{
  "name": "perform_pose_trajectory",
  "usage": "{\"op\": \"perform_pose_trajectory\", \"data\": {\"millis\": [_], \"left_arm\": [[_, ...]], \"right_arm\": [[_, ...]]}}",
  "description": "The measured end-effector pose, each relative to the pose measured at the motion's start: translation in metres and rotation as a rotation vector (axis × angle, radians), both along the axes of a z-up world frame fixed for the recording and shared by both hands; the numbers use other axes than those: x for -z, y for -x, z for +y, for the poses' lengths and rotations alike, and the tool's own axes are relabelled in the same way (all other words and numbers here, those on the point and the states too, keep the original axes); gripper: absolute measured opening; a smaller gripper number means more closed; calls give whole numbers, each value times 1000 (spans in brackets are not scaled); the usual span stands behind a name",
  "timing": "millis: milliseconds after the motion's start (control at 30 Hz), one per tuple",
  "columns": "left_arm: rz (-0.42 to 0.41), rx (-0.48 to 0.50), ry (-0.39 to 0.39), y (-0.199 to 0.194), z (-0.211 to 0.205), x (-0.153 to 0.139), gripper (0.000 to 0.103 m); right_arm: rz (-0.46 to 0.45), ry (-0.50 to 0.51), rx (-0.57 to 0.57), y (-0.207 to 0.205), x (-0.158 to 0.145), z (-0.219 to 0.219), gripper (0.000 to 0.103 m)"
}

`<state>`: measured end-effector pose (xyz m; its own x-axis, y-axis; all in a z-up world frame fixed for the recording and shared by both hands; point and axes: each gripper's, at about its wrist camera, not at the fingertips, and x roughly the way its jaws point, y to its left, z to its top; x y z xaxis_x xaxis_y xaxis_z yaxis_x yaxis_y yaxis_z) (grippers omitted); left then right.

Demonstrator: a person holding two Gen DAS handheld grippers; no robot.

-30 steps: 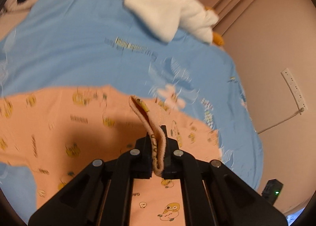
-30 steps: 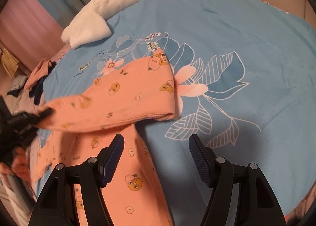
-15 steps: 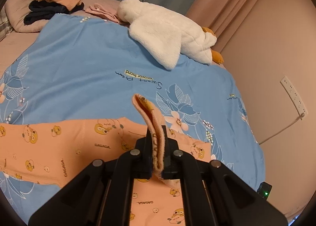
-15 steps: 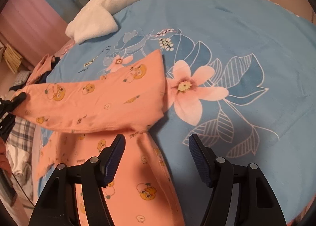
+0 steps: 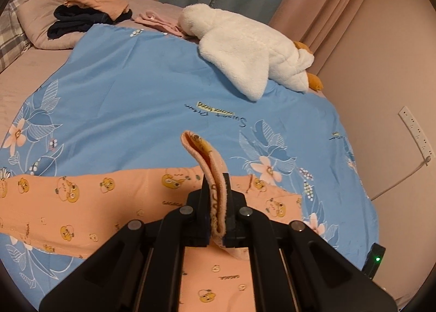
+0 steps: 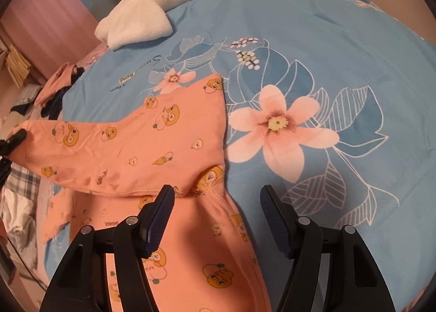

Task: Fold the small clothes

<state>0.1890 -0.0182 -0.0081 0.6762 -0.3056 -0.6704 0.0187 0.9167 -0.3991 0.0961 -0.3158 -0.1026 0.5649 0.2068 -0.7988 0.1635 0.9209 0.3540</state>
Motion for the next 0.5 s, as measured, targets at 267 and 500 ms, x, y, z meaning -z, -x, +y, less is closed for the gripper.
{"op": "perform_pose_trajectory", "data": {"millis": [267,500], "left_arm": [[39,-8,-25,3,10,14,4],[54,-20,-39,6,16,18,4]], "right_arm": [[-2,39,-34,-10,-2,14,33],[47,78,-52,-23,6,26,33]]}}
